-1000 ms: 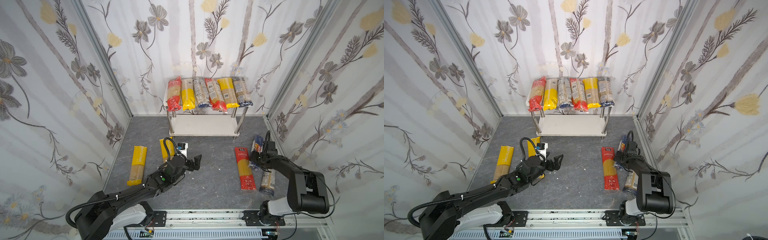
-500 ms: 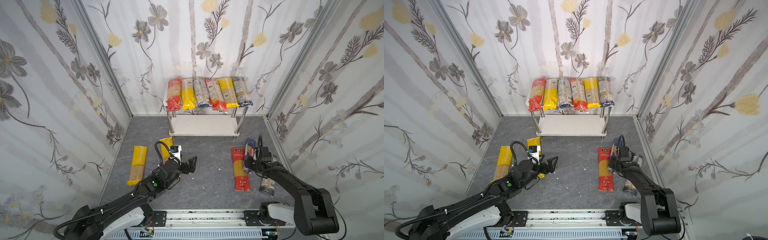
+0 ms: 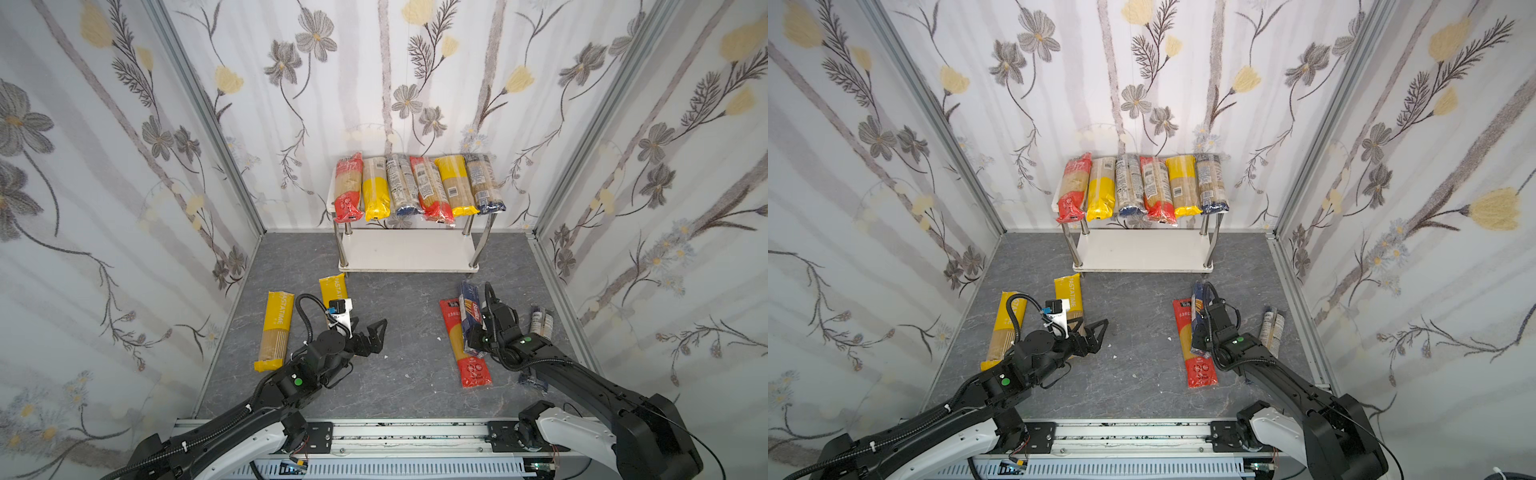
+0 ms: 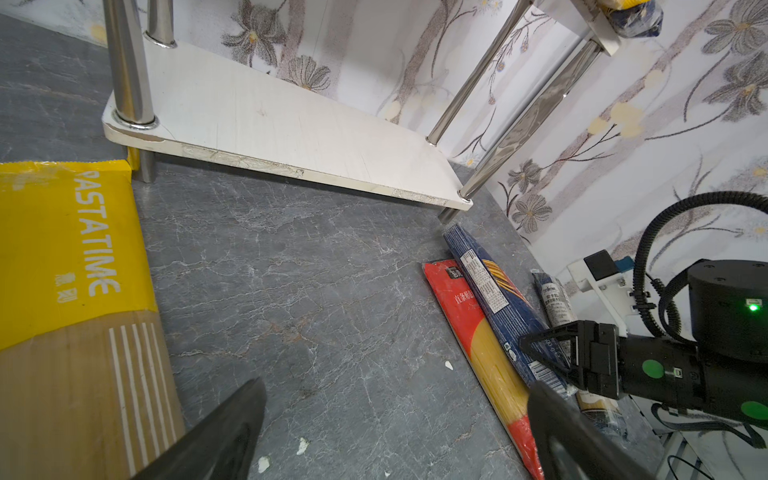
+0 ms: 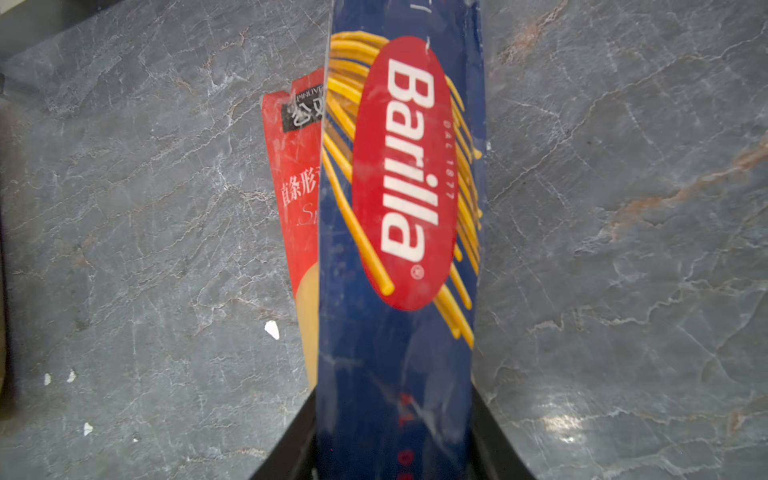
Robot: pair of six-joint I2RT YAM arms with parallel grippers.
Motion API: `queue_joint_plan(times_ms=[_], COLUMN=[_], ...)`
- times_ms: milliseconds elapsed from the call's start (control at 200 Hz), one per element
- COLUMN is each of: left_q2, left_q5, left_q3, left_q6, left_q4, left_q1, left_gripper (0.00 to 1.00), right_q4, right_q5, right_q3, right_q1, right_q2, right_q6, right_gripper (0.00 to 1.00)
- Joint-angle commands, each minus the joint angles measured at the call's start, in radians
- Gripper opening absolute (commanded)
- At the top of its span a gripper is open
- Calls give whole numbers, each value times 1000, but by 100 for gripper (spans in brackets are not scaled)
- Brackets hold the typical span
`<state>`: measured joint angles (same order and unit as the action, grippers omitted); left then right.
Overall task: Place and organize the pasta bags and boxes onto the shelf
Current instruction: 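Lift the blue Barilla box upright with the right gripper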
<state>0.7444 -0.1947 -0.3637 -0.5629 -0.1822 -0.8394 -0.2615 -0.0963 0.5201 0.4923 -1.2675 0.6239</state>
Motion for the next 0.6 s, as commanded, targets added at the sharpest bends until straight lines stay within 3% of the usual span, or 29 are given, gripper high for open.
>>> queue_joint_plan(times_ms=[0,145,255,595], left_q2=[-4,-1,2,-12], left_q5=[16,13,21,42], left_q3=[6,7,5,5], left_q6=[-36,-44,-52,-61], left_q4=[-2,-3,-3,0], left_q1=[1,2,0,-7], left_gripper=[100,100,100,100], right_q4=[95,95,125,223], right_q5=[-17,-81,-104,-197], right_q3=[8,-18,-65,-156], right_q1=[29,83,112,184], right_q2=[-31,-39,-21,23], right_q6=[7,29,52,108], right_gripper=[50,75,82,81])
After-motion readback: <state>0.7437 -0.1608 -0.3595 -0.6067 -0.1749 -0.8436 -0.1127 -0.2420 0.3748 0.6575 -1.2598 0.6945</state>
